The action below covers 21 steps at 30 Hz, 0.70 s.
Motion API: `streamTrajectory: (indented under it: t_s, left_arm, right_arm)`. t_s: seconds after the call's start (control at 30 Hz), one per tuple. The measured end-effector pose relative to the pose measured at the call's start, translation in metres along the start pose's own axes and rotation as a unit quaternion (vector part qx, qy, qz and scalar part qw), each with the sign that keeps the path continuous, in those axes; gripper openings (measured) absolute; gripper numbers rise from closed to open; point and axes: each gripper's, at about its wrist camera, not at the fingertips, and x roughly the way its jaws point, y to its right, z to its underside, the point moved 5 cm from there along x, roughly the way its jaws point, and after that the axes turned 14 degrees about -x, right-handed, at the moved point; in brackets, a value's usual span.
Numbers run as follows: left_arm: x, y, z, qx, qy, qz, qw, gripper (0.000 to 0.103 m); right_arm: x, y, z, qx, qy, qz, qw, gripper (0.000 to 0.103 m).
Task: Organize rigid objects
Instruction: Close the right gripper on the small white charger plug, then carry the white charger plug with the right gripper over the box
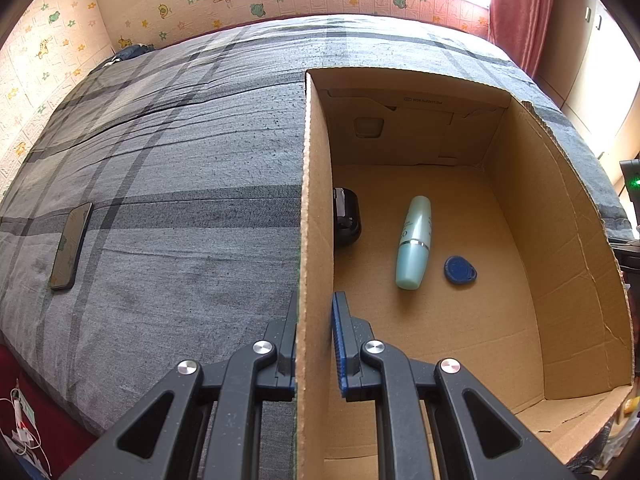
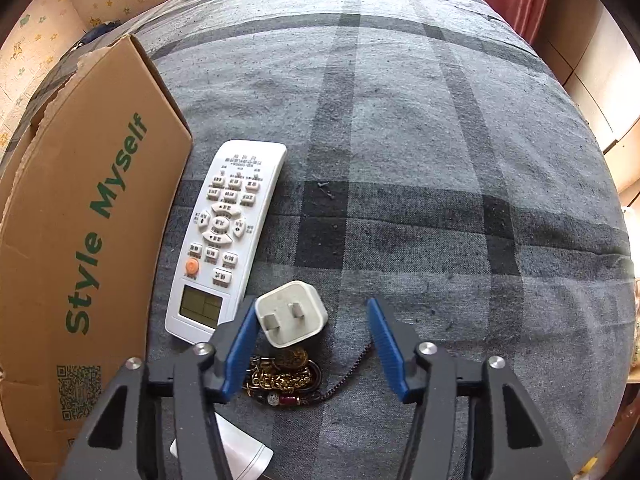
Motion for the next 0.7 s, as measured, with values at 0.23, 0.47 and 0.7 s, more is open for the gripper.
streamTrajectory:
  t_s: [0.23, 0.47, 0.7]
  left_arm:
    - [0.001, -0.001, 0.0, 0.0, 0.0, 0.0, 1.0, 0.014]
    - [0.001, -0.001, 0.0, 0.0, 0.0, 0.0, 1.0, 0.014]
    - [0.001, -0.001, 0.0, 0.0, 0.0, 0.0, 1.0, 0.014]
  right_arm:
    - [-0.002, -0.006, -0.002, 0.0, 0.0, 0.013, 1.0, 0.033]
    - [-0.019, -0.003, -0.005, 0.013, 0.0, 0.017, 1.0, 0.033]
    - [-0.039, -0.004, -0.012, 0.011, -0.007, 0.019, 1.0, 0.033]
